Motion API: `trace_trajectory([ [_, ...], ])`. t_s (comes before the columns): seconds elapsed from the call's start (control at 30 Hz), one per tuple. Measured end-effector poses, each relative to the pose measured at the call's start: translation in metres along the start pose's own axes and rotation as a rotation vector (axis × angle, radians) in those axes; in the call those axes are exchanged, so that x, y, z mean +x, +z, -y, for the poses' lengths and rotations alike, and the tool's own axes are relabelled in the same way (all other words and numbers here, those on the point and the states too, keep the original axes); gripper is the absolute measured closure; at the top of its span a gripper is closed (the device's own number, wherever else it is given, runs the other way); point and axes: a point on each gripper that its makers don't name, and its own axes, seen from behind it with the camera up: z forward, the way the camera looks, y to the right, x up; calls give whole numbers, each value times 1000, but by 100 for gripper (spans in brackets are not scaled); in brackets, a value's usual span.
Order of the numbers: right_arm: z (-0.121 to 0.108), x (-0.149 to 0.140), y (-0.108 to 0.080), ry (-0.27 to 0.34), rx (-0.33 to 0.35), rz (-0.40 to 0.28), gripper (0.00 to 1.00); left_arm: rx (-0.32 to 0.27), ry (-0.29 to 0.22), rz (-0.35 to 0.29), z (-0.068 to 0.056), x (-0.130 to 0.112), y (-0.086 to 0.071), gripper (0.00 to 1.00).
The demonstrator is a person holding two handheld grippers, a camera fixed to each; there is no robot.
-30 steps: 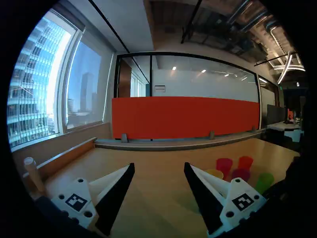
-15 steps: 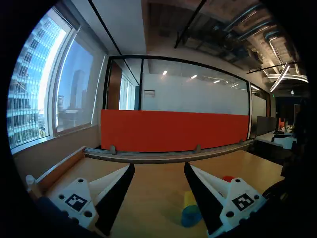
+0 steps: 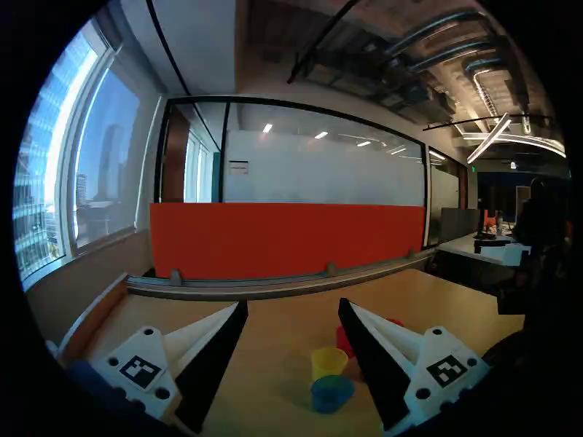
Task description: Pour water
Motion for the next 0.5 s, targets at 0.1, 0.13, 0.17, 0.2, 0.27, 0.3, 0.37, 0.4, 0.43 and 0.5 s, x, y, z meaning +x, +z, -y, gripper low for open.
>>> trace_trajectory([
  [0.1, 13, 6, -2, 0, 65, -9, 0, -61, 5, 4, -13, 3, 1, 8],
  [0.13, 18, 7, -2, -1, 86, -11, 0, -79, 4, 1, -18, 5, 1, 8],
  [0.17, 24, 9, -3, -2, 109, -13, 0, -100, 4, -3, -23, 8, 0, 8],
  [0.2, 28, 10, -4, -3, 130, -14, 0, -118, 2, -6, -28, 10, 0, 8],
  [0.27, 39, 13, -6, -5, 176, -14, 0, -154, -4, -16, -37, 14, -1, 8],
  [0.3, 44, 14, -7, -5, 197, -13, 0, -171, -7, -19, -41, 15, -1, 8],
  [0.37, 53, 15, -8, 4, 234, -10, 0, -203, -17, -16, -49, 15, -2, 8],
  [0.4, 57, 16, -8, 8, 250, -8, 0, -218, -21, -14, -52, 15, -2, 8],
  [0.43, 59, 16, -8, 13, 260, -6, 0, -228, -24, -12, -54, 15, -2, 8],
  [0.5, 63, 17, -8, 23, 282, -1, 0, -250, -29, -7, -58, 14, -1, 8],
])
